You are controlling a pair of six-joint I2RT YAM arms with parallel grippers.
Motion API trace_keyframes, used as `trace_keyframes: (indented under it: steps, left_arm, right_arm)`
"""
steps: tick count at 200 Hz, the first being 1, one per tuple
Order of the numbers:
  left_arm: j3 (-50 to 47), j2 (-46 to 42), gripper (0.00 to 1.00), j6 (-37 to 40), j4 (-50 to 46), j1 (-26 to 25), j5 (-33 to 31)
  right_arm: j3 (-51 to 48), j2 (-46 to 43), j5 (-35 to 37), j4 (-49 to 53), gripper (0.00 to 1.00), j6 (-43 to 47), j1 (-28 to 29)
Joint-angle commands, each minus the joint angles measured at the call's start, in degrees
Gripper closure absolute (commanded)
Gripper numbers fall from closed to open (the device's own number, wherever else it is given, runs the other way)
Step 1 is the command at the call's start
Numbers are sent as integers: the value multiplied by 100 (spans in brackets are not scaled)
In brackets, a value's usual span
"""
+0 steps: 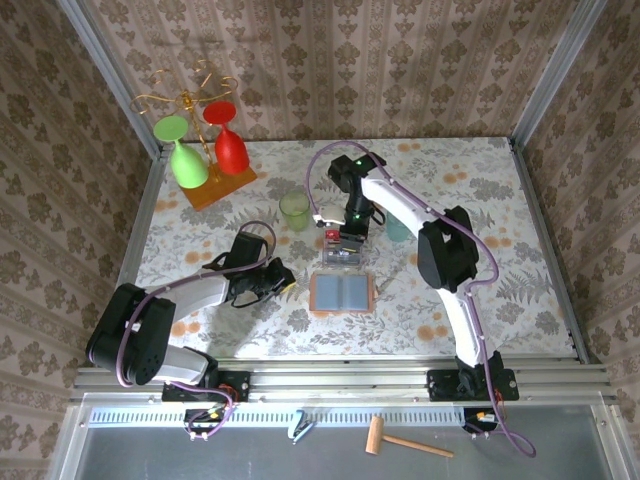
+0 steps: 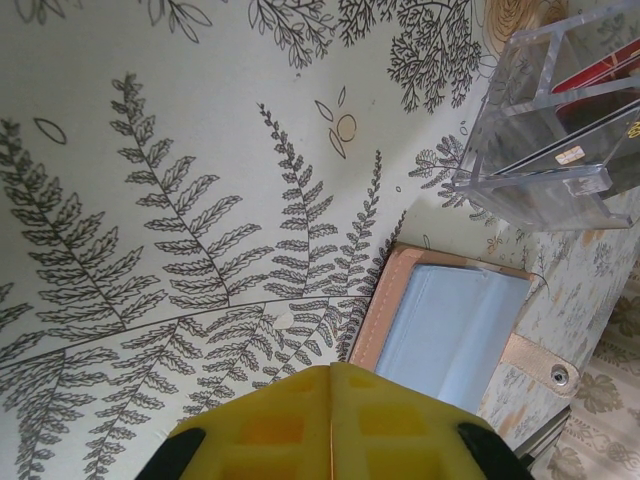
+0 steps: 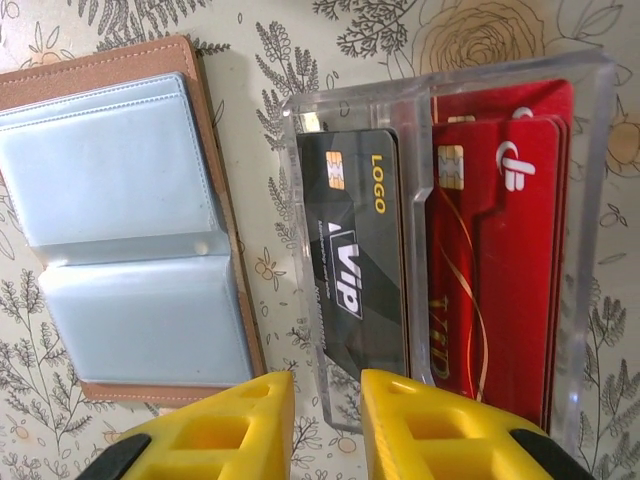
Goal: Take the credit cards out of the card holder
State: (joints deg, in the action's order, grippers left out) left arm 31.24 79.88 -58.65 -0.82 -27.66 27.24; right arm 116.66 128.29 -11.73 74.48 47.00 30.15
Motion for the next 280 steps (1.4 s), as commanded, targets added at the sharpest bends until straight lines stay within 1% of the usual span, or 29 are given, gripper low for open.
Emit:
trace_keyframes:
  steps: [1, 14, 28, 47, 67, 82, 96, 105, 114, 116, 120, 135, 139, 141, 148, 151, 153, 170, 191, 216, 233, 243, 252, 262, 280]
  left_arm:
    - [45, -127, 90, 154, 34, 51, 57]
    - [114, -76, 86, 223, -36, 74, 68]
    - [207, -22, 76, 332, -133, 108, 70]
    - [351, 22, 58, 548, -274, 117, 44]
    - [575, 26, 47, 886, -620, 112, -103]
    - [747, 27, 41, 1121, -902, 112, -259]
    - [868, -5, 35, 1295, -1100, 112, -386]
    - [930, -45, 25, 1398, -1200, 112, -465]
    - [974, -97, 18, 1490, -1266, 116, -537]
    - [976, -111, 17, 1508, -1281, 113, -554]
    - [990, -131, 15, 1546, -1303, 261, -580]
    - [1048, -204, 8, 1660, -1393, 307, -656]
    - [1058, -221, 6, 1683, -1421, 326, -671]
    - [1065, -225, 5, 1706, -1428, 330, -680]
    - [1097, -250, 1, 1748, -1491, 361, -708]
    - [1114, -257, 0, 1770, -1513, 368, -719]
    - [1119, -261, 0, 1787, -1534, 385, -731]
    - [1223, -288, 0, 1936, -1712, 483, -793]
    - [1371, -346, 0, 2166, -1982, 640, -1014]
    - [1471, -533, 1, 2387, -2234, 848, -1452]
    - [1438, -699, 1, 2488, -2230, 1021, -1695]
    - [1394, -789, 1, 2549, -2213, 1109, -1885]
    - [1353, -877, 1, 2623, -2186, 1201, -2045]
    - [1305, -965, 1, 2729, -2159, 1289, -2252]
    - [1216, -1115, 0, 2899, -2130, 1439, -2826]
  right_arm:
    - [-303, -425, 238, -259, 75, -212, -18]
    - [-580, -632, 351, -508, 74, -322, -18]
    - [-915, -875, 506, -806, 71, -485, -18]
    - [-1417, -1227, 691, -1229, 67, -772, -25]
    - [-1947, -1622, 784, -1628, 61, -1032, -26]
    - [-2367, -1951, 858, -1911, 50, -1230, -20]
    - [-2743, -2274, 935, -2100, 43, -1349, -21]
    - [-2957, -2472, 994, -2209, 39, -1421, -18]
    - [-3178, -2680, 1079, -2311, 34, -1493, -26]
    - [-3236, -2731, 1101, -2336, 33, -1510, -20]
    - [-3339, -2817, 1145, -2388, 32, -1532, -23]
    - [-3706, -3174, 1287, -2571, 29, -1675, -18]
    - [-3801, -3269, 1318, -2613, 25, -1717, -18]
    - [-3849, -3313, 1339, -2631, 22, -1746, -18]
    - [-3984, -3454, 1409, -2678, 6, -1846, -18]
    - [-4044, -3515, 1437, -2703, 1, -1898, -23]
    - [-4081, -3555, 1461, -2709, 0, -1921, -19]
    - [-4394, -3873, 1592, -2807, 0, -2123, -21]
    - [-4792, -4213, 1831, -3058, 0, -2465, -27]
    - [-5346, -4643, 1957, -3640, 0, -3043, -43]
    - [-5693, -4813, 2102, -4092, 0, -3505, -85]
    - [-5913, -5077, 2226, -4339, 0, -3719, -137]
    - [-6117, -5180, 2350, -4743, 0, -3878, -211]
    - [-6337, -5230, 2520, -5045, 0, -4005, -290]
    - [-6710, -5262, 2881, -5595, 0, -4144, -440]
